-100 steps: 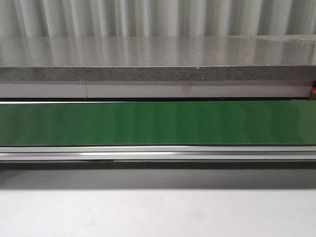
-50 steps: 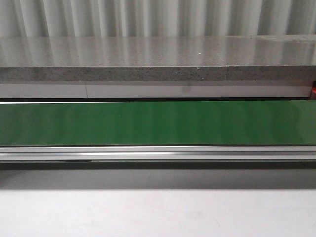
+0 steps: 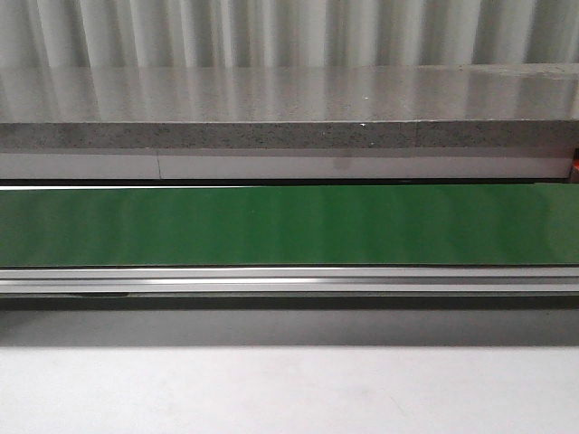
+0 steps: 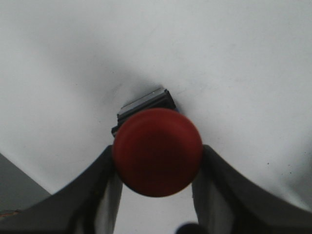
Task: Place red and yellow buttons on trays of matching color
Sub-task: 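Lower the left gripper onto a red push button on the table and grasp, then place the red button on the belt's near end and open the left gripper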
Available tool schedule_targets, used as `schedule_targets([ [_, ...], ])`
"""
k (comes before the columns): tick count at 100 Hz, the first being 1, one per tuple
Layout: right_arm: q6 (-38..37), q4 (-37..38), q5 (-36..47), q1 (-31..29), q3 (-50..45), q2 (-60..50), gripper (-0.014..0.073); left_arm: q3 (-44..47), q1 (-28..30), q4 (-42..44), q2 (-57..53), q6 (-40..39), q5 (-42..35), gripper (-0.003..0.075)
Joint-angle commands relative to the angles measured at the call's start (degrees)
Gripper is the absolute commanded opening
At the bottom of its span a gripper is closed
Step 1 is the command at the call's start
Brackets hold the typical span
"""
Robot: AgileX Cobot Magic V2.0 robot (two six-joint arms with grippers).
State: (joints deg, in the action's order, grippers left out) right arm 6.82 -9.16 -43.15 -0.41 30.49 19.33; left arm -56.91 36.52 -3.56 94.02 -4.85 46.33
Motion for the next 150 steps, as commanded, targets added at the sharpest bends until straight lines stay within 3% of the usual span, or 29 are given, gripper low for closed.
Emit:
schedule_targets([
  [1, 0.59, -0.03, 4.28, -0.04, 1.51, 0.45, -0.0058, -1.71, -0.06, -0.16, -4.18, -0.71, -0.71, 0.0144],
  [28, 0.59, -0.03, 4.28, -0.04, 1.51, 0.45, -0.0058, -5.22, -3.00, -0.51, -9.69, 1.81, 4.54, 0.0144],
  [65, 0.59, -0.03, 4.28, -0.04, 1.51, 0.45, -0.0058, -17.30, -16.31, -0.51, -9.69, 1.81, 13.26, 0.0145],
  [94, 0.59, -0.03, 4.28, -0.04, 1.51, 0.45, -0.0058, -18.91, -24.16, -0.51, -9.09, 1.81, 14.71, 0.0145],
  [150, 0.59, -0.03, 4.28, -0.04, 1.51, 0.45, -0.0058, -18.91, -27.44, -1.86, -2.55, 1.81, 14.91, 0.0162],
])
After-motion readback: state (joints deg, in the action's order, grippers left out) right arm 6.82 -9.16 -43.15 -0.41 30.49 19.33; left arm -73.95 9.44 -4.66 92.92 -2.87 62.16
